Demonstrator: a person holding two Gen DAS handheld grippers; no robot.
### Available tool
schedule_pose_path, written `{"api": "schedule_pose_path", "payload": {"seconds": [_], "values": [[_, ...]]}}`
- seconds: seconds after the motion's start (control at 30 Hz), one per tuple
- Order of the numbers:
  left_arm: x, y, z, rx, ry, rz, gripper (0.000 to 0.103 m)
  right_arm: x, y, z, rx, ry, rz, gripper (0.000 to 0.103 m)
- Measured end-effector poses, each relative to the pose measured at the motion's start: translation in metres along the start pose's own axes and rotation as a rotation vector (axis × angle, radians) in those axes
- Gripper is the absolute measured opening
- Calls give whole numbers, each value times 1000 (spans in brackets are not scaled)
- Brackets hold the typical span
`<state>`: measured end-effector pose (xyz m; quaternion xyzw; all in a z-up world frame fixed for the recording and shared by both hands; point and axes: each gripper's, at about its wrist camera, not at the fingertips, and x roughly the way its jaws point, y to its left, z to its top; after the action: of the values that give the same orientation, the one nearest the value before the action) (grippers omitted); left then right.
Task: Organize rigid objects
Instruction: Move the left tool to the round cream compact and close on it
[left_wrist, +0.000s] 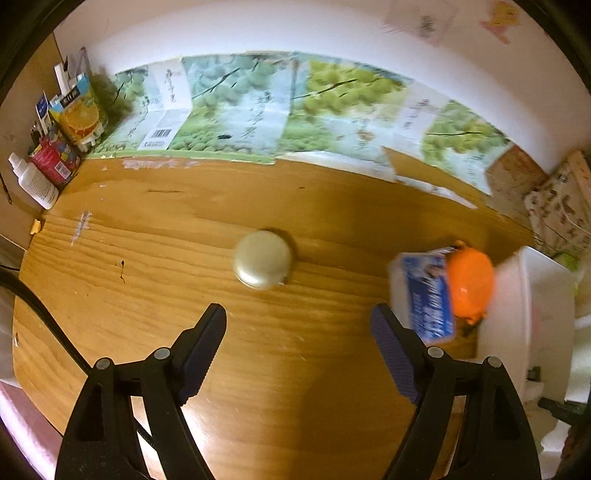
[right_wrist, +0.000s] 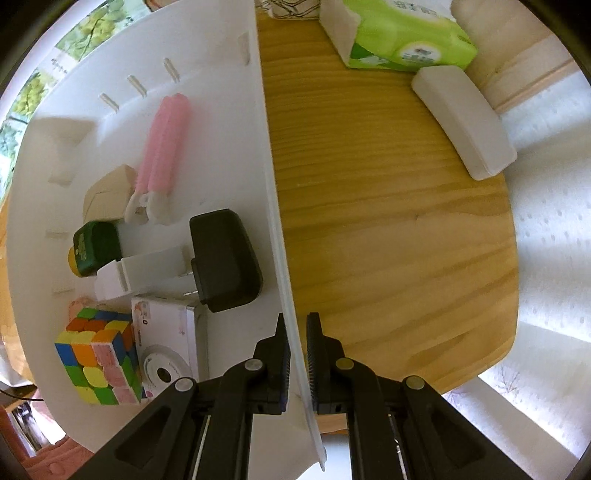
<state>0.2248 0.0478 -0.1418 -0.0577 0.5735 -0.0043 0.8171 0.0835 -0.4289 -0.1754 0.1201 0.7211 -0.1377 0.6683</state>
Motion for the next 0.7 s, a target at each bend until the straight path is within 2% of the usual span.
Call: {"api": "schedule_pose_path", "payload": {"seconds": [0.4, 0.7], "values": [[54, 23, 28, -33, 43, 54, 83, 1, 3, 4, 76, 14, -14, 10], [72, 34, 36, -68, 84, 48, 83, 9, 11, 0, 120, 24, -24, 11]]}}
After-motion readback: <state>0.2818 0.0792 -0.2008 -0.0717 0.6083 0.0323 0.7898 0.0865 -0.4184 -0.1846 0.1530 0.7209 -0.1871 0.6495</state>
